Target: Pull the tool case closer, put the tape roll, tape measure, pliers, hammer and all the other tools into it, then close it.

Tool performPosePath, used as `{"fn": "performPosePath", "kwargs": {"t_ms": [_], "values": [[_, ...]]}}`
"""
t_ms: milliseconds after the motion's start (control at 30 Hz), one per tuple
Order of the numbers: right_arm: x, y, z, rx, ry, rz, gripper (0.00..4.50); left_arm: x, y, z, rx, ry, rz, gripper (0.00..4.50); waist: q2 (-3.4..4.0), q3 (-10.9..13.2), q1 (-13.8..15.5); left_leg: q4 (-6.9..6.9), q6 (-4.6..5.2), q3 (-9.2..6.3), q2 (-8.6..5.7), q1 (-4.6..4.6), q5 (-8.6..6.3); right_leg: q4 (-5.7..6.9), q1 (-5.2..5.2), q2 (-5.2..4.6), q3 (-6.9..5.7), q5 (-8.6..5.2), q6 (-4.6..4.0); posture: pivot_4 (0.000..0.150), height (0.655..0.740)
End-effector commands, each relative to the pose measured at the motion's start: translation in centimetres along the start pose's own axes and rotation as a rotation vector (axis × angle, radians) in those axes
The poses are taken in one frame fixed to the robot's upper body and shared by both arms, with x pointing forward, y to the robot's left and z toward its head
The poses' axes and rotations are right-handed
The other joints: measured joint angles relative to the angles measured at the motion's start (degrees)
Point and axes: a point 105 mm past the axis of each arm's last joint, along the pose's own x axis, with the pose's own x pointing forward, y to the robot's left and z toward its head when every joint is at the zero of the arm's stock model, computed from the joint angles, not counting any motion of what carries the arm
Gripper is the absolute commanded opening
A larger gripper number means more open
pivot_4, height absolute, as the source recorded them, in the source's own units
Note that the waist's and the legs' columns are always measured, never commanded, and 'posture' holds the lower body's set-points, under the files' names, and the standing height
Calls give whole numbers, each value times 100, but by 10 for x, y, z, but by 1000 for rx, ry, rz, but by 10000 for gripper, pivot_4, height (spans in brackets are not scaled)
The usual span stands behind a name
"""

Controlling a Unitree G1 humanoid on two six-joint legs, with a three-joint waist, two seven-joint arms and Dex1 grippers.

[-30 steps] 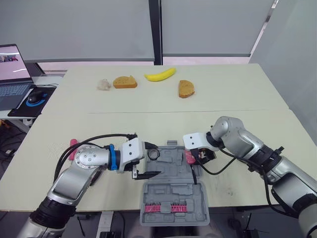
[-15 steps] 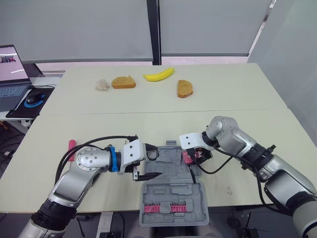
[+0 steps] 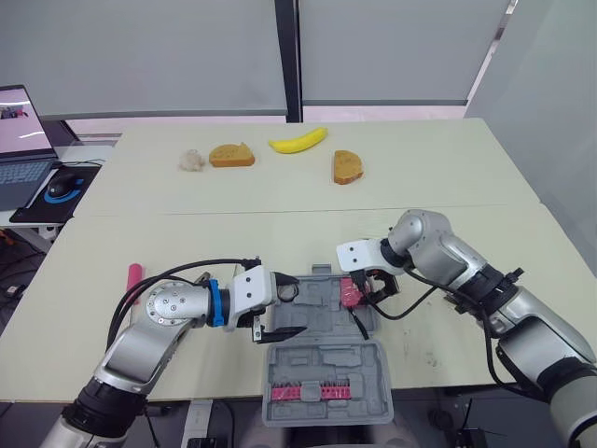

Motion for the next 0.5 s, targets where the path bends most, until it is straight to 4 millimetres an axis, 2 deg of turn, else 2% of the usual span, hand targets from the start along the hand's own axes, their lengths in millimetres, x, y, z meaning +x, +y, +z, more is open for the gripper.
{"fn": "performPosePath", "kwargs": {"t_ms": [33,200,333,433,500], "values": [[-20,0,12,-13,-85,-41,44893,1,-2,7,29,-21,0,45000,0,0,4,0,0,0,0,0,0,0,0,0,0,0,0,1500,7361],[-35,9,16,-7,-238,-124,44893,-3,1,8,15,-30,22,45000,0,0,14,0,-1,-1,-1,-1,-1,-5,5,-2,0,0,0,1500,7361],[-40,24,6,37,-301,-141,44893,-5,3,9,8,-49,32,45000,0,0,12,1,0,-1,0,-1,-1,-3,6,-2,-1,0,0,1500,7361],[-38,29,0,53,-323,-166,38836,-5,5,13,3,-73,31,45000,0,0,8,1,0,0,0,-1,-1,-4,6,-2,0,0,0,1500,7361],[-36,31,-3,60,-329,-182,32356,-5,5,15,4,-84,30,45000,0,0,-2,0,0,0,1,0,-2,-3,6,-1,-1,0,0,1500,7361]]}}
